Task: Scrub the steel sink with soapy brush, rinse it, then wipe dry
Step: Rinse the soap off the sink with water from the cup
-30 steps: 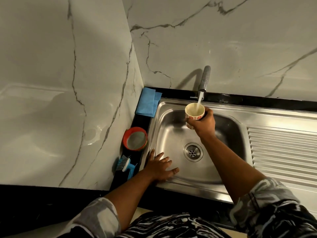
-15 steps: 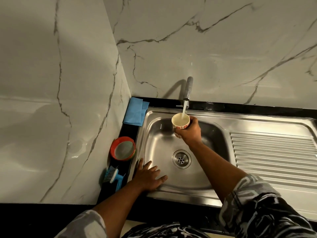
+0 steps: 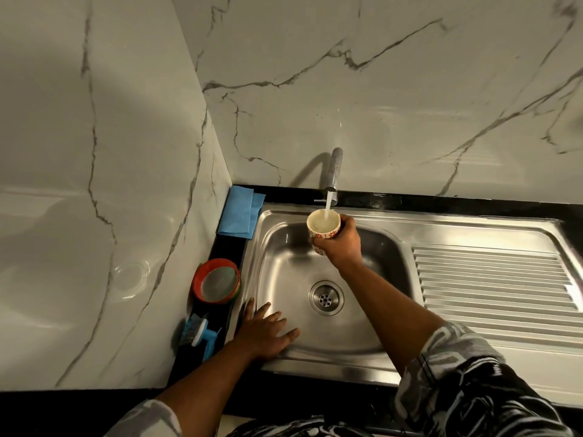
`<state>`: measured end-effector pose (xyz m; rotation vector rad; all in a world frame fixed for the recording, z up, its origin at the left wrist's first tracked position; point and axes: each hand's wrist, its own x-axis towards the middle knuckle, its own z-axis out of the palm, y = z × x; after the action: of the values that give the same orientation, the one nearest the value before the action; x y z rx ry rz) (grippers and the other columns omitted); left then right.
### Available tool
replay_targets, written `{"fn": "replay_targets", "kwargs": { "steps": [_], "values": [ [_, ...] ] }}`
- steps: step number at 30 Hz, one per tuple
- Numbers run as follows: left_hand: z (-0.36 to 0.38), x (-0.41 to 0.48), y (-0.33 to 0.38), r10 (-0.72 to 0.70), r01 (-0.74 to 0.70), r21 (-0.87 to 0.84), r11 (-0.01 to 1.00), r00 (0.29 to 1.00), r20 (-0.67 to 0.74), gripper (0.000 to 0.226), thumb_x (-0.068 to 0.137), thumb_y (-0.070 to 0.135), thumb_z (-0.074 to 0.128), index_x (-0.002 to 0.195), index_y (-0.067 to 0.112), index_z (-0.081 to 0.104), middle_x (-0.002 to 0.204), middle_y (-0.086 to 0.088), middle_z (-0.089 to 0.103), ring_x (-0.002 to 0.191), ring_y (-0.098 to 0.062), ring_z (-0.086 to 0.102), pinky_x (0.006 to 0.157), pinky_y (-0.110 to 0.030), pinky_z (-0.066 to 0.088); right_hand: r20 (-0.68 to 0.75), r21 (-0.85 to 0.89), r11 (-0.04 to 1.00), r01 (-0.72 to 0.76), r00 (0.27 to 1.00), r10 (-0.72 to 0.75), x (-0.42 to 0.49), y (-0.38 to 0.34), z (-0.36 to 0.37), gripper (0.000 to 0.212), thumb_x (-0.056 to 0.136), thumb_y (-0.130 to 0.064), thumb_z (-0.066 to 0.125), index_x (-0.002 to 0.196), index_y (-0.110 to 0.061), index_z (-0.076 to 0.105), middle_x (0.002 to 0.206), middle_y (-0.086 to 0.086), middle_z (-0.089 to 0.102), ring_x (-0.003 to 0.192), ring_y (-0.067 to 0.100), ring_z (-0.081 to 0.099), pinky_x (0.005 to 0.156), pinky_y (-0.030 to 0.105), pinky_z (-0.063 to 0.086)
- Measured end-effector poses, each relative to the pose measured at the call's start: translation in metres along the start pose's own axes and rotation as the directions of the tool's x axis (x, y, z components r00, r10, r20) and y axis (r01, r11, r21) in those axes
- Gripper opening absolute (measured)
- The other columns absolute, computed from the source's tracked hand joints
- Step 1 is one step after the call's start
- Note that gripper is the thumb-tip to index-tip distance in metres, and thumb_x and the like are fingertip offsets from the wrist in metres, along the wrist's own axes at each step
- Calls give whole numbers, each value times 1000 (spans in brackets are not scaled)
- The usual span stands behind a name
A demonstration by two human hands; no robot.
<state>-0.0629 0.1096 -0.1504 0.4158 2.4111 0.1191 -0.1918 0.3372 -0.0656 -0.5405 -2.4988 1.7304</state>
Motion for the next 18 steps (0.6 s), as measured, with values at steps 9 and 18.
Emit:
{"fn": "replay_targets", "kwargs": {
  "steps": [9,18],
  "values": [
    [-4,-5,2,-41,41,-31,999,999,17,86,97,84,12,163,35,36,175,8,23,164,-21,-2,118,-60,-30,17,38,999,10,1000,-10,5,-1,1,98,54,-31,101,137,-24,48,125,-5,62,114,18,61,97,38,55],
    [-6,-9,1,-22,22,-3,1000,1000,-20,85,100,80,15,167,30,28,177,6,14,164,-18,-8,121,-58,-27,32,89,995,47,998,-50,4,-3,-1,93,55,-28,100,133,-25,50,121,-8,63,110,14,63,98,40,56]
  ]
}}
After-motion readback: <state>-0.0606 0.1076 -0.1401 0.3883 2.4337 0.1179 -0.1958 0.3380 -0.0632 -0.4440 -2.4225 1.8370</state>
